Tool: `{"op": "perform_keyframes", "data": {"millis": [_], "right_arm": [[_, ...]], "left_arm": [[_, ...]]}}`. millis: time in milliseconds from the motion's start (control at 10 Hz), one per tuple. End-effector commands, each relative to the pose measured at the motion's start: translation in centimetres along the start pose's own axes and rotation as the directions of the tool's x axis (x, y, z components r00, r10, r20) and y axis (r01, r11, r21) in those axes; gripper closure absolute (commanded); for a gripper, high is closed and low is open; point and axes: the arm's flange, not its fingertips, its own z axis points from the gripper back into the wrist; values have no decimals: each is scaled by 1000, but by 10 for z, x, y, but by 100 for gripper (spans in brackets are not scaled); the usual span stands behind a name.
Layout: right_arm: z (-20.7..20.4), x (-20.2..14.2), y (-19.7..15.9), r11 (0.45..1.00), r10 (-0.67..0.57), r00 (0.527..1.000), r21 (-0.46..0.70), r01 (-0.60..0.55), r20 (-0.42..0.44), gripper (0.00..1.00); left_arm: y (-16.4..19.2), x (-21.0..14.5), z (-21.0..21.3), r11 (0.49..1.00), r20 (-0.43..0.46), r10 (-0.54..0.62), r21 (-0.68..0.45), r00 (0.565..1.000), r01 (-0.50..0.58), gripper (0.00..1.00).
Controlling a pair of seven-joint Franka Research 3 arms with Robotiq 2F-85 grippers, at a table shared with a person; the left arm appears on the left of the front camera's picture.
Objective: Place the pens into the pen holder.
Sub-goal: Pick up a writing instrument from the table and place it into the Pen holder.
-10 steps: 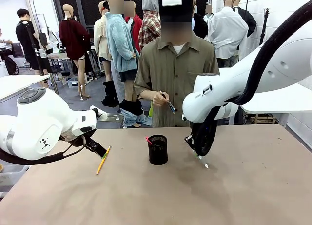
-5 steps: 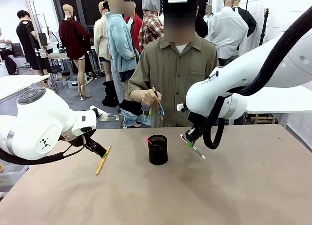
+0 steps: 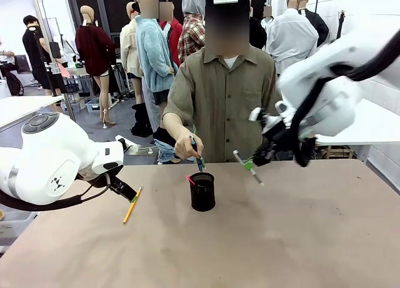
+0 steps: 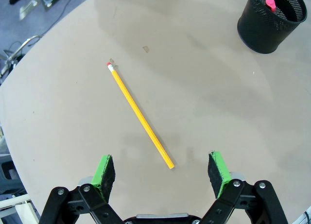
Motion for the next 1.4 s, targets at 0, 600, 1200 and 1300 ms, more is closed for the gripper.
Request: {"op": "perform_keyframes", "data": {"millis": [0,600,1200,1300], "right_arm": [[38,-44,20,989,132,984,51,-139,123,100],[127,-119,34,931,334,862,8,-365,381,100],[81,-57,26,902,404,789,-56,-429,462,100],[67,-31,29,905,410,786,-100,-413,463,100]], "left_arm": [[2,-1,1,1000,2,7,-2,1000,-7,0],[2,-1,1,1000,2,7,-2,1000,-7,0],[2,-1,1,1000,2,7,-2,1000,-7,0],[2,-1,1,1000,2,7,-2,1000,-7,0]]}}
